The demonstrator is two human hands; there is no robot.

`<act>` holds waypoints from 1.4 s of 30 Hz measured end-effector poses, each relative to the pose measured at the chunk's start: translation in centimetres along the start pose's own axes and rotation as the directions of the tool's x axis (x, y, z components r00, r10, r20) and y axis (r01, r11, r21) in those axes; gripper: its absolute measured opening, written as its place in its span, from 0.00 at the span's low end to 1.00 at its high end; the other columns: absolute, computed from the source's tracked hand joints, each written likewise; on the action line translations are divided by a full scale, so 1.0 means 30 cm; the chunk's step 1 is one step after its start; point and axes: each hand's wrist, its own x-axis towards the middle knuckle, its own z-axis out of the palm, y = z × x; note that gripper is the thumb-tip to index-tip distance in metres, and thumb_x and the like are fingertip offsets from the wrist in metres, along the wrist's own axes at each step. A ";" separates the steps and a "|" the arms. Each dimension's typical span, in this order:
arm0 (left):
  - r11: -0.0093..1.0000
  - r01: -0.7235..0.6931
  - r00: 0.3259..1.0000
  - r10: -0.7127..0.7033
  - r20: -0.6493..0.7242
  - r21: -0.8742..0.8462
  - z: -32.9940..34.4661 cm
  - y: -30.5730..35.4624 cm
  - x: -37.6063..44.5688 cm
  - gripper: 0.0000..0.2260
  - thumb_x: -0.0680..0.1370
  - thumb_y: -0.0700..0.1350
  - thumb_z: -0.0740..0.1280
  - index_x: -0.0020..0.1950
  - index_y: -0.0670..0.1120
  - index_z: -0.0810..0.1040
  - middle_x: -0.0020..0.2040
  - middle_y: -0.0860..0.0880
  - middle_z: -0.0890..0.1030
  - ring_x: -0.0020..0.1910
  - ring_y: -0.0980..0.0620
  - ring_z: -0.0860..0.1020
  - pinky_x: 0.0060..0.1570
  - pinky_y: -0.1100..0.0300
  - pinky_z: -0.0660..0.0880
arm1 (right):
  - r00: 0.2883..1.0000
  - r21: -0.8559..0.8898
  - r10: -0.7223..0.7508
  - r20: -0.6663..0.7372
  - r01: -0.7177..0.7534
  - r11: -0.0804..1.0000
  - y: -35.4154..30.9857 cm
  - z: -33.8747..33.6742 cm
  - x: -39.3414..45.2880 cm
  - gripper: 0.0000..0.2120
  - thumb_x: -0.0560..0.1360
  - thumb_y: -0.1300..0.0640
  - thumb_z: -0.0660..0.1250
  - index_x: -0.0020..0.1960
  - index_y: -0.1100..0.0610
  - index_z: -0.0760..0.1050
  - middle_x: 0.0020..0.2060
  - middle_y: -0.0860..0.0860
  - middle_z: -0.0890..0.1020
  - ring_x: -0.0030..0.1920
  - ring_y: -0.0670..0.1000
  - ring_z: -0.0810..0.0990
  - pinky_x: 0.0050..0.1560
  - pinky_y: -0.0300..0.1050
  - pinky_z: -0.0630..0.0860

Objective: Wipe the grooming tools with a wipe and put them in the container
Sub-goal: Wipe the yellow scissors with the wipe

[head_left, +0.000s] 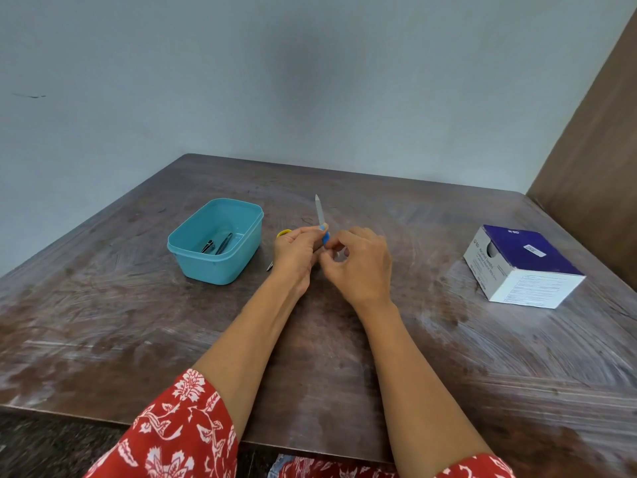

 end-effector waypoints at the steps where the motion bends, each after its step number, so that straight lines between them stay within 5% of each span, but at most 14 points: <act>1: 1.000 -0.001 1.000 0.001 0.001 0.000 0.000 -0.001 0.001 0.02 0.74 0.35 0.66 0.44 0.40 0.78 0.42 0.44 0.81 0.41 0.52 0.80 0.46 0.59 0.79 | 1.000 -0.007 0.004 -0.004 -0.004 1.000 0.003 0.002 -0.001 0.02 0.64 0.55 0.68 0.34 0.53 0.79 0.29 0.48 0.78 0.33 0.51 0.75 0.39 0.46 0.70; 5: 1.000 -0.016 0.999 0.017 0.033 -0.018 0.004 -0.005 0.004 0.03 0.74 0.33 0.66 0.41 0.39 0.78 0.36 0.46 0.82 0.39 0.52 0.80 0.40 0.63 0.79 | 0.997 0.037 0.023 -0.067 -0.021 0.999 0.009 0.006 0.005 0.06 0.66 0.55 0.66 0.38 0.54 0.81 0.31 0.50 0.80 0.34 0.52 0.76 0.37 0.46 0.72; 10: 1.000 -0.010 0.999 0.010 0.031 -0.015 0.002 0.001 0.000 0.04 0.75 0.33 0.65 0.42 0.40 0.77 0.43 0.45 0.81 0.44 0.51 0.79 0.53 0.55 0.76 | 0.964 0.246 0.262 0.051 -0.266 0.932 0.003 -0.009 -0.001 0.01 0.64 0.56 0.71 0.34 0.51 0.80 0.28 0.43 0.80 0.31 0.42 0.77 0.35 0.39 0.74; 14: 1.000 0.014 0.995 -0.012 0.103 -0.020 0.007 0.001 -0.004 0.05 0.76 0.33 0.63 0.43 0.39 0.77 0.43 0.46 0.81 0.44 0.51 0.80 0.56 0.55 0.75 | 0.828 0.559 0.531 0.180 -0.530 0.638 0.006 -0.013 0.023 0.06 0.68 0.61 0.71 0.36 0.51 0.81 0.29 0.45 0.81 0.29 0.40 0.76 0.34 0.34 0.73; 16: 0.999 0.019 0.990 -0.014 0.137 -0.030 0.008 0.001 -0.007 0.05 0.76 0.33 0.63 0.44 0.39 0.78 0.42 0.48 0.82 0.44 0.52 0.80 0.58 0.55 0.74 | 0.757 0.674 0.581 0.299 -0.599 0.433 0.005 -0.017 0.029 0.06 0.69 0.64 0.70 0.37 0.55 0.81 0.28 0.49 0.79 0.25 0.41 0.72 0.29 0.34 0.69; 18: 0.999 0.015 0.988 -0.007 0.156 -0.051 0.009 0.003 -0.011 0.05 0.76 0.33 0.63 0.43 0.38 0.77 0.42 0.49 0.83 0.43 0.52 0.80 0.57 0.55 0.74 | 0.729 0.703 0.577 0.368 -0.625 0.341 0.010 -0.024 0.031 0.05 0.69 0.65 0.70 0.37 0.57 0.81 0.26 0.50 0.78 0.24 0.42 0.69 0.25 0.34 0.66; 22: 0.995 0.032 0.983 -0.015 0.181 -0.092 0.001 0.009 -0.011 0.05 0.77 0.34 0.62 0.48 0.36 0.77 0.49 0.46 0.81 0.44 0.53 0.80 0.46 0.62 0.78 | 0.735 0.672 0.535 0.416 -0.645 0.364 0.022 -0.029 0.031 0.07 0.69 0.66 0.68 0.34 0.58 0.80 0.25 0.49 0.77 0.24 0.42 0.68 0.24 0.34 0.65; 29: 0.991 0.036 0.973 -0.006 0.230 -0.126 0.000 0.016 -0.014 0.05 0.77 0.33 0.61 0.47 0.37 0.77 0.50 0.46 0.80 0.44 0.53 0.80 0.51 0.61 0.76 | 0.713 0.749 0.510 0.481 -0.637 0.184 0.017 -0.031 0.036 0.04 0.69 0.65 0.70 0.37 0.60 0.81 0.30 0.53 0.80 0.25 0.44 0.69 0.25 0.35 0.64; 42: 0.996 0.007 0.971 0.014 0.240 -0.086 -0.001 0.014 -0.005 0.04 0.76 0.33 0.62 0.45 0.37 0.76 0.49 0.47 0.80 0.45 0.54 0.79 0.47 0.64 0.77 | 0.733 0.687 0.508 0.452 -0.650 0.326 0.023 -0.033 0.036 0.12 0.65 0.68 0.73 0.28 0.57 0.76 0.21 0.50 0.73 0.22 0.43 0.66 0.24 0.37 0.64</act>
